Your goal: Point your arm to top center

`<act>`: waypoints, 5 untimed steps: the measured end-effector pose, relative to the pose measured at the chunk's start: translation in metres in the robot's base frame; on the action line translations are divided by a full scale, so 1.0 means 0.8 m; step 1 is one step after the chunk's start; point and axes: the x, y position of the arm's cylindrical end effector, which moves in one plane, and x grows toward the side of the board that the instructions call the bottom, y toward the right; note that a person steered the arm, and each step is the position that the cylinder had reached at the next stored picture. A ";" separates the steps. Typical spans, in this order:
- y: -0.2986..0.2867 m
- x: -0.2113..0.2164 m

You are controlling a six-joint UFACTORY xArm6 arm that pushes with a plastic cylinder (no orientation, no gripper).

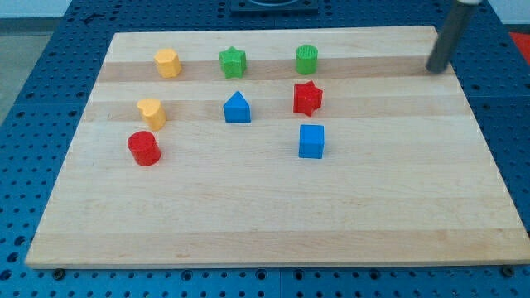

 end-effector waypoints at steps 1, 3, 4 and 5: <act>-0.065 -0.065; -0.245 -0.093; -0.307 -0.091; -0.349 -0.066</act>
